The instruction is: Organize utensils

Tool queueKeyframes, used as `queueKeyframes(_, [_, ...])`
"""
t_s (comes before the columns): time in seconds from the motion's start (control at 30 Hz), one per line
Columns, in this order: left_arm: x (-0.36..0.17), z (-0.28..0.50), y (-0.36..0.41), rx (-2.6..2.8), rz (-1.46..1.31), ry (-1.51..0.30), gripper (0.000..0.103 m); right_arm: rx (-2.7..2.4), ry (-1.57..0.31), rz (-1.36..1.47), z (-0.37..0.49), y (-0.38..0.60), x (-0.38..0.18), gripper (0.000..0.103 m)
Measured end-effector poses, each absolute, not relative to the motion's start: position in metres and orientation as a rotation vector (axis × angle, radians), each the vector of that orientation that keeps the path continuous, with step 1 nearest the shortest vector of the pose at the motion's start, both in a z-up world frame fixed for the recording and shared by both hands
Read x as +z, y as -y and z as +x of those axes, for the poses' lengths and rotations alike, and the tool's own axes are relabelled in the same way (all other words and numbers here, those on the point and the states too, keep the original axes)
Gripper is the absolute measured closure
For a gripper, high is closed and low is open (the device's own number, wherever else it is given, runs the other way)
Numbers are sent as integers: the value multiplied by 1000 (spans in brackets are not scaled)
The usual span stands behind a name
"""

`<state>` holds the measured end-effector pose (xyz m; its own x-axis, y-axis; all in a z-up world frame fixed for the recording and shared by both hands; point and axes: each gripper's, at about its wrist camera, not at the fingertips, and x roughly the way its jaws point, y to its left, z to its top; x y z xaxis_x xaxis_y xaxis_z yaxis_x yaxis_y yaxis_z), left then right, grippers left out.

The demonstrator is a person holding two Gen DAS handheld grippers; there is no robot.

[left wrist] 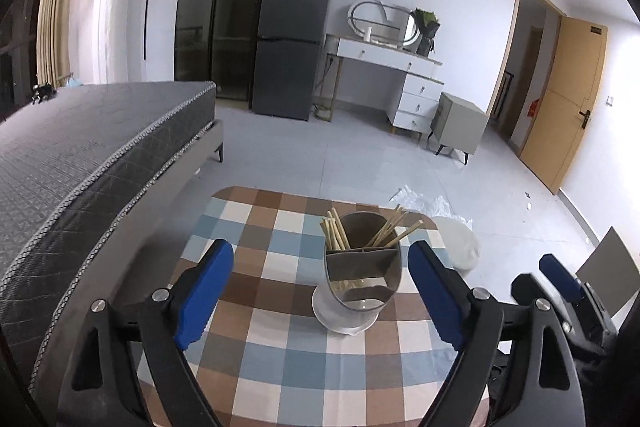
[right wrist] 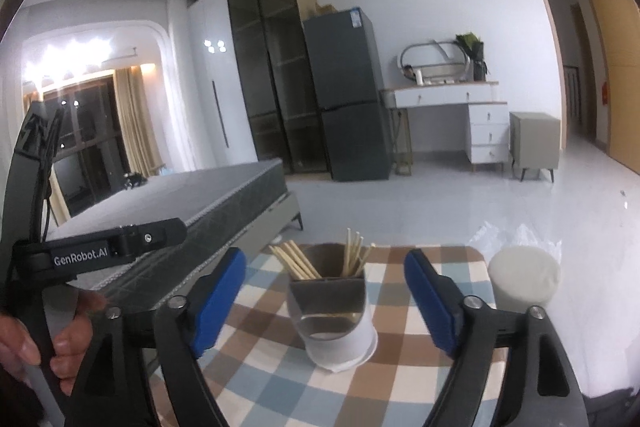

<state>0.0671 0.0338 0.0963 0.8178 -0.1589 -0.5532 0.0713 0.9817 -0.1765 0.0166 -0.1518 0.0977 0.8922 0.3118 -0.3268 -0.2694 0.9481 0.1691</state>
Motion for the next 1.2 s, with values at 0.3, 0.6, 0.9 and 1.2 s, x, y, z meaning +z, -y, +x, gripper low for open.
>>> queueKeyframes(0.3, [119, 23, -23, -104, -104, -477, 3, 304, -267, 163, -31, 162, 106, 4])
queueKeyframes(0.6, [97, 3, -25, -68, -79, -422, 2, 302, -207, 197, -66, 170, 95, 0])
queueKeyframes(0.9, [63, -4, -26, -49, -27, -431, 2, 228, -216, 156, -84, 167, 67, 0])
queueKeyframes(1.2, [28, -6, -30, -37, -13, -444, 2, 210, -287, 137, -78, 164, 41, 0])
